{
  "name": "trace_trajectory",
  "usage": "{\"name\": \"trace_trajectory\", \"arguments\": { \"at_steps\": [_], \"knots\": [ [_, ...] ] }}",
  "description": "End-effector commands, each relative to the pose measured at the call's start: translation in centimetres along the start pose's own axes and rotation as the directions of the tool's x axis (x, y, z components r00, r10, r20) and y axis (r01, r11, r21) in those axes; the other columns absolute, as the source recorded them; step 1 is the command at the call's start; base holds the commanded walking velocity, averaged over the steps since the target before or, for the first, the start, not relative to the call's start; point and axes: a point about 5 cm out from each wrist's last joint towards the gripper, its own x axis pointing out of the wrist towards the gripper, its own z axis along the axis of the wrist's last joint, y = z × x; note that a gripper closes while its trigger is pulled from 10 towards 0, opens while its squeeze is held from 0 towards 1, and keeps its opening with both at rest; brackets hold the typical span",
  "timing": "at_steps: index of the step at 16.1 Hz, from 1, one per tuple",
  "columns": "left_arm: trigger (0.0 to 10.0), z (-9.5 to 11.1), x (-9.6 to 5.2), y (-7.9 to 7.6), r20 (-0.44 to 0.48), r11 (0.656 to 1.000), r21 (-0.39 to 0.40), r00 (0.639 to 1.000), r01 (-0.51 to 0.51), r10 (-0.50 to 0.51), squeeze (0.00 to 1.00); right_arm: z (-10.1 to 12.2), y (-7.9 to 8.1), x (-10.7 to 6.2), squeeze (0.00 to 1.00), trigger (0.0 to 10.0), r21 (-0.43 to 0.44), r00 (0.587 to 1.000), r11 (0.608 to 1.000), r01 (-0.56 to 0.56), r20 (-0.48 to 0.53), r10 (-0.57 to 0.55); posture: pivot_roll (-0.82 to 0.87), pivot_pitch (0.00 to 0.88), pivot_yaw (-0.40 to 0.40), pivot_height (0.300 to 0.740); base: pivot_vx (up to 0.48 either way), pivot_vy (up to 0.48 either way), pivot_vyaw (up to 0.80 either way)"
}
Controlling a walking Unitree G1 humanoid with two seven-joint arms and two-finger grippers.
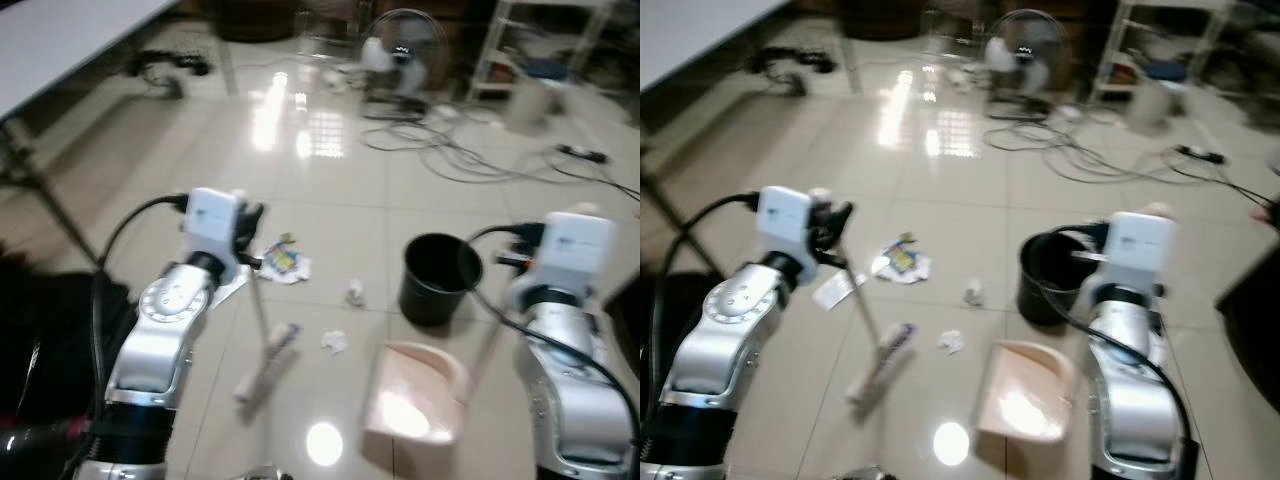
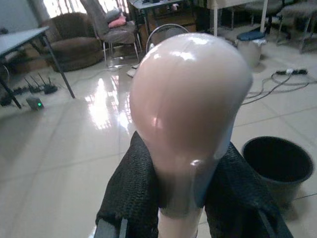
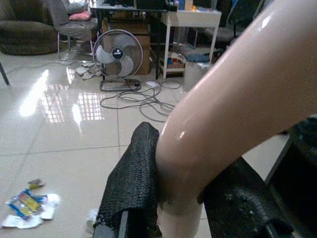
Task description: Sweep floor
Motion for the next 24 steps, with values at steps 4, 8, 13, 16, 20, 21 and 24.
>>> {"name": "trace_trajectory", "arguments": {
  "at_steps": [4, 8, 13, 16, 20, 21, 24],
  "knots": [
    [10.0, 1.0, 1.1, -0.3, 0.045, 1.0, 0.008, 0.999, 0.002, -0.003, 0.0, 0.9, 0.7, 0.5, 0.0, 10.0, 0.005, 0.998, 1.0, -0.03, 0.046, 0.03, -0.09, 0.049, 0.065, 0.74, 0.328, 0.0, 0.0],
    [10.0, 1.4, 1.7, -0.8, 0.066, 1.0, -0.001, 0.998, 0.012, -0.012, 0.0, 1.0, 1.1, 0.4, 0.0, 10.0, 0.038, 0.995, 0.996, -0.085, 0.047, 0.083, -0.13, 0.043, 0.063, 0.74, 0.327, 0.0, 0.0],
    [10.0, 1.0, 1.0, 0.6, 0.056, 1.0, 0.01, 0.998, -0.023, 0.023, 0.0, 1.0, 1.9, 0.5, 0.0, 10.0, 0.041, 0.993, 0.994, -0.106, 0.053, 0.104, -0.12, 0.059, 0.057, 0.74, 0.329, 0.0, 0.0],
    [10.0, 0.5, 0.9, 0.4, 0.042, 1.0, 0.013, 0.999, -0.013, 0.013, 0.0, 1.2, 2.2, 0.6, 0.0, 10.0, 0.034, 0.991, 0.991, -0.126, 0.058, 0.124, -0.13, 0.068, 0.067, 0.74, 0.328, 0.0, 0.0],
    [10.0, 0.8, 1.4, -0.4, 0.048, 1.0, 0.004, 0.999, 0.006, -0.006, 0.0, 0.3, 1.3, 0.2, 0.0, 10.0, 0.031, 0.995, 0.995, -0.094, 0.024, 0.093, -0.12, 0.093, 0.06, 0.74, 0.327, 0.0, 0.0],
    [10.0, 0.8, 1.4, -0.3, 0.047, 1.0, 0.003, 0.999, 0.001, -0.001, 0.0, 0.1, 1.3, 0.2, 0.0, 10.0, 0.032, 0.996, 0.996, -0.088, 0.018, 0.088, -0.1, 0.098, 0.049, 0.74, 0.326, 0.0, 0.0],
    [10.0, 0.4, 0.9, 0.4, 0.032, 1.0, 0.012, 0.999, -0.026, 0.025, 0.0, -0.7, 1.2, 0.4, 0.0, 10.0, 0.047, 0.998, 0.997, -0.061, 0.016, 0.06, -0.05, 0.099, 0.039, 0.74, 0.328, 0.0, 0.0]
  ]
}}
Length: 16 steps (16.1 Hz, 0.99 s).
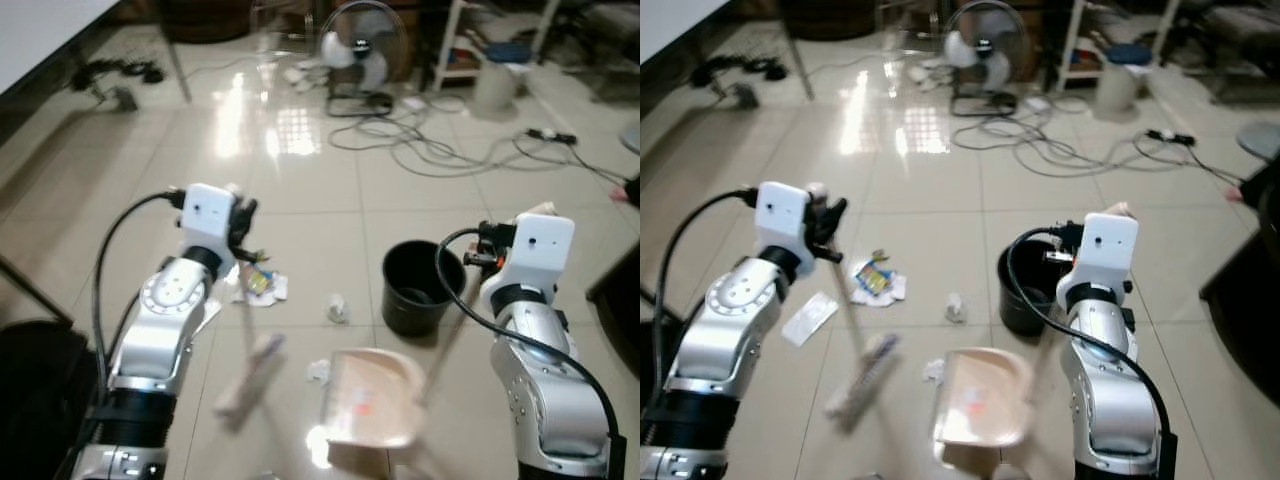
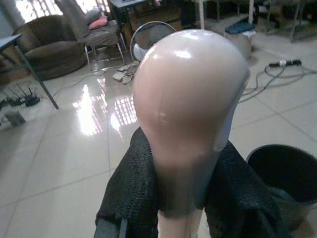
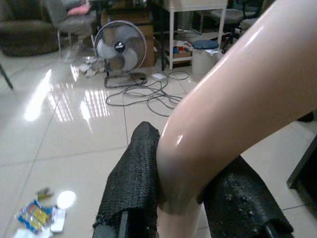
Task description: Sweep floor
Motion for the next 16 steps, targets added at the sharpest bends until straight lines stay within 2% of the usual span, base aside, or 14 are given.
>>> {"name": "trace_trajectory", "arguments": {
  "at_steps": [1, 3, 7, 16],
  "knots": [
    [10.0, 0.8, 0.0, -0.2, 0.039, 1.0, 0.003, 0.999, 0.002, -0.002, 0.0, 0.0, -0.7, 0.2, 0.0, 10.0, -0.008, 0.999, 0.999, 0.043, 0.021, -0.043, -0.05, 0.1, 0.036, 0.74, 0.326, 0.0, 0.0],
    [10.0, 0.9, -0.1, -0.1, 0.042, 1.0, 0.002, 0.999, -0.007, 0.007, 0.0, 0.0, -0.6, 0.4, 0.0, 10.0, -0.008, 0.999, 0.999, 0.046, 0.027, -0.046, -0.05, 0.101, 0.03, 0.74, 0.33, 0.0, 0.0],
    [10.0, 0.7, -0.1, -0.3, 0.038, 1.0, 0.0, 0.999, -0.002, 0.002, 0.0, -0.3, -1.0, 0.8, 0.0, 10.0, -0.069, 0.995, 0.994, 0.085, 0.049, -0.082, -0.05, 0.099, 0.042, 0.74, 0.328, 0.0, 0.0],
    [10.0, 0.5, -0.1, -0.5, 0.035, 1.0, -0.001, 0.999, 0.012, -0.012, 0.0, -1.8, -0.7, 0.9, 0.0, 10.0, -0.088, 0.997, 0.995, 0.047, 0.06, -0.042, -0.03, 0.088, 0.055, 0.74, 0.284, 0.0, 0.0]
  ]
}}
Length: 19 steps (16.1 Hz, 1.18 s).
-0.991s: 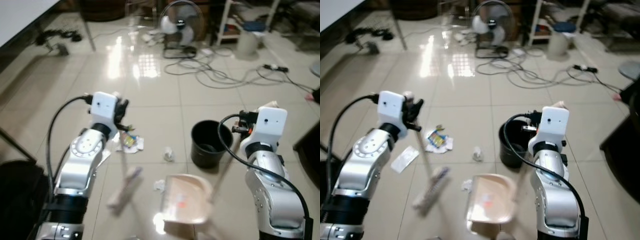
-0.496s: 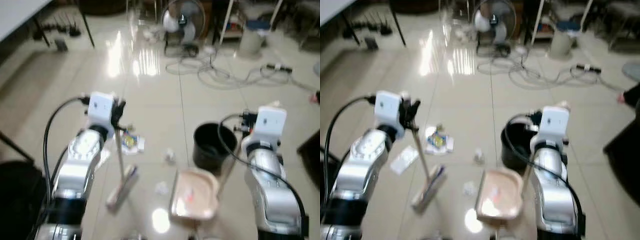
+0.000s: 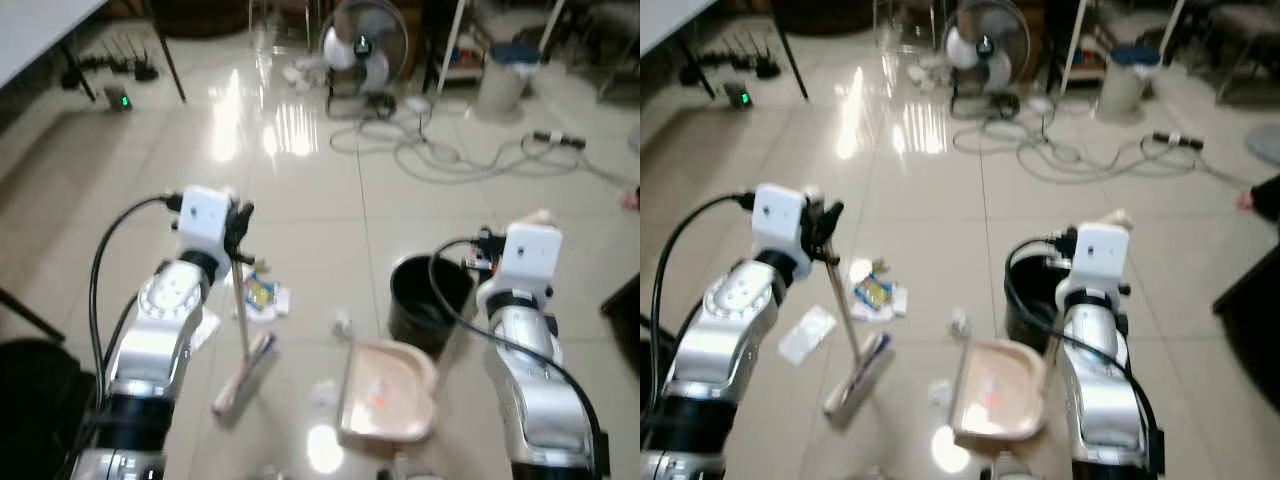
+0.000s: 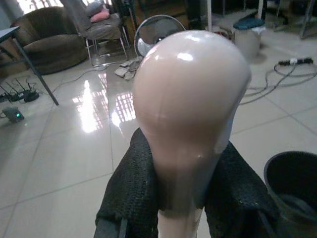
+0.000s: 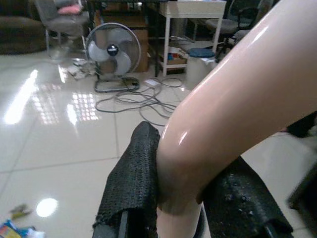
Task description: Sweep floor
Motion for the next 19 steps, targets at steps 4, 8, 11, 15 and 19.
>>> {"name": "trace_trajectory", "arguments": {
  "at_steps": [4, 8, 11, 15, 19],
  "knots": [
    [10.0, 0.5, 0.3, -0.5, 0.042, 1.0, 0.011, 0.999, -0.002, 0.001, 0.0, -0.5, -0.2, 0.2, 0.0, 10.0, -0.016, 1.0, 1.0, 0.002, 0.017, -0.002, -0.02, 0.108, 0.059, 0.74, 0.0, 0.0, 0.0],
    [10.0, 0.2, 1.2, -0.5, 0.039, 0.999, -0.01, 0.998, -0.04, 0.04, 0.0, -0.8, -0.1, 0.9, 0.0, 10.0, -0.036, 0.999, 0.999, 0.008, 0.034, -0.007, -0.01, 0.152, 0.069, 0.74, 0.0, 0.0, 0.0],
    [10.0, -0.1, 1.7, -0.9, 0.06, 0.999, 0.009, 0.997, -0.039, 0.039, 0.0, -1.2, -0.4, 1.2, 0.0, 10.0, -0.046, 0.999, 0.999, 0.019, 0.047, -0.017, 0.0, 0.216, 0.069, 0.74, 0.0, 0.0, 0.0],
    [10.0, -0.5, 2.0, -0.9, 0.065, 0.997, -0.057, 0.997, -0.046, 0.05, 0.0, -1.6, -0.2, 1.7, 0.0, 10.0, -0.032, 0.997, 0.999, 0.008, 0.073, -0.006, 0.03, 0.277, 0.104, 0.74, 0.0, 0.0, 0.0],
    [10.0, -0.7, 2.8, -1.7, 0.084, 0.992, -0.122, 0.995, -0.035, 0.045, 0.0, -1.9, -0.2, 2.8, 0.0, 10.0, -0.095, 0.995, 0.995, -0.004, 0.099, 0.014, 0.04, 0.322, 0.122, 0.74, 0.0, 0.0, 0.0]
  ]
}}
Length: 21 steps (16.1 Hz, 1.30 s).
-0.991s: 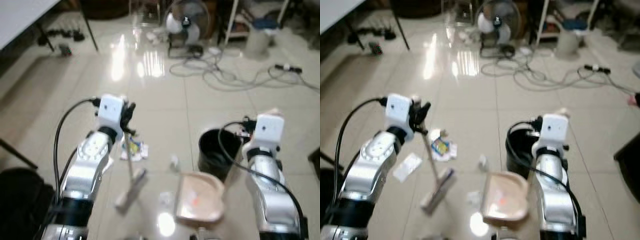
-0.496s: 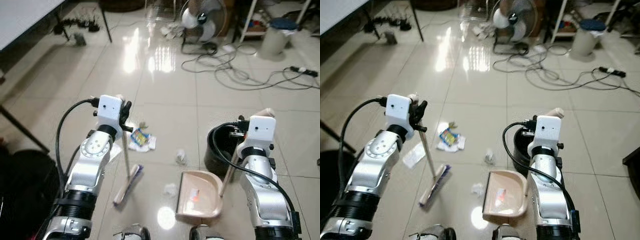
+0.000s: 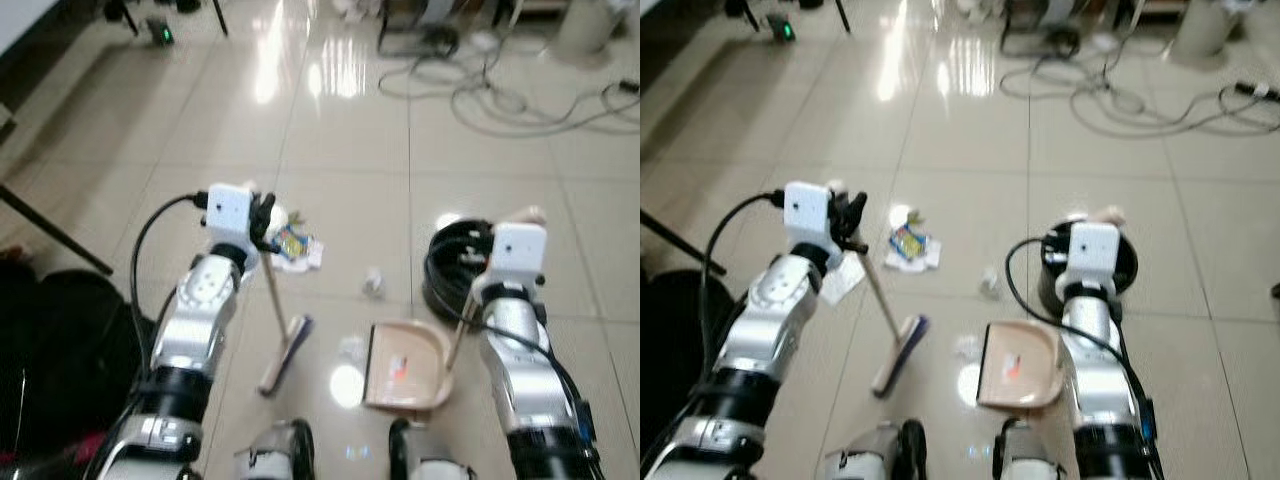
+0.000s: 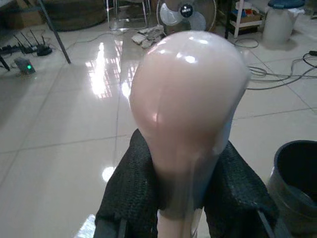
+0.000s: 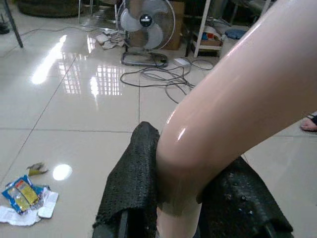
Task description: Sweep floor
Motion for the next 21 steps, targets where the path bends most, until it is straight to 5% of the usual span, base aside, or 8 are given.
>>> {"name": "trace_trajectory", "arguments": {
  "at_steps": [1, 8, 15, 21],
  "knots": [
    [10.0, 0.0, 0.1, 0.5, 0.016, 1.0, -0.012, 1.0, -0.019, 0.02, 0.0, 0.3, 0.1, 0.1, 0.0, 10.0, -0.02, 0.999, 1.0, -0.008, 0.033, 0.009, 0.04, 0.329, 0.12, 0.74, 0.0, 0.0, 0.0],
    [10.0, -0.5, 1.6, -0.8, 0.045, 0.995, -0.087, 0.997, -0.057, 0.061, 0.0, 0.7, 1.4, -0.2, 0.0, 10.0, -0.029, 0.986, 0.999, -0.037, 0.163, 0.041, 0.04, 0.34, 0.11, 0.74, 0.0, 0.0, 0.0],
    [10.0, -0.2, 2.8, -1.6, 0.041, 0.973, -0.205, 0.992, -0.105, 0.116, 0.0, -0.8, 4.7, -0.5, 0.0, 10.0, -0.107, 0.976, 0.981, -0.162, 0.127, 0.175, 0.05, 0.337, 0.108, 0.74, 0.0, 0.0, 0.0],
    [10.0, 1.5, 4.7, -1.7, 0.031, 0.921, -0.342, 0.977, -0.188, 0.211, 0.0, -1.3, 4.5, -0.9, 0.0, 10.0, -0.064, 0.973, 0.977, -0.205, 0.094, 0.211, 0.03, 0.312, 0.105, 0.74, 0.0, 0.0, 0.0]
  ]
}}
